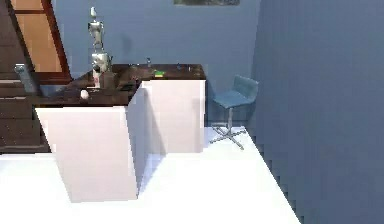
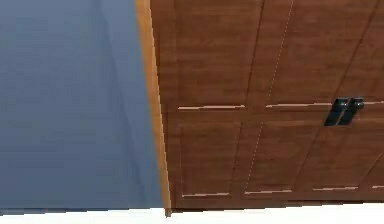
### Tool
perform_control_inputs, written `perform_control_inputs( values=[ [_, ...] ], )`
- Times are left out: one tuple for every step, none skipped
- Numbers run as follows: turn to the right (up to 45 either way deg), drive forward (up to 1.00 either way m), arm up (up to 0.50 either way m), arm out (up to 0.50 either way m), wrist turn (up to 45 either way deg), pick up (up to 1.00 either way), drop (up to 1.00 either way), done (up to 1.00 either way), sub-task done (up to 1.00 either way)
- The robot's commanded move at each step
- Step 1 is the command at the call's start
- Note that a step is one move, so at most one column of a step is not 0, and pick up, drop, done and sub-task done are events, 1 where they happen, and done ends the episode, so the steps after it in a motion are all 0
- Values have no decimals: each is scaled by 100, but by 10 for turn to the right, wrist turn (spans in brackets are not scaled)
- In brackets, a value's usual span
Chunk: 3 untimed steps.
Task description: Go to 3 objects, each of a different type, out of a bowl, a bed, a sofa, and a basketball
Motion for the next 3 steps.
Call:
perform_control_inputs(
  values=[
    [-450,0,0,0,0,0,0,0,0],
    [0,40,0,0,0,0,0,0,0],
    [-150,0,0,0,0,0,0,0,0]
  ],
)
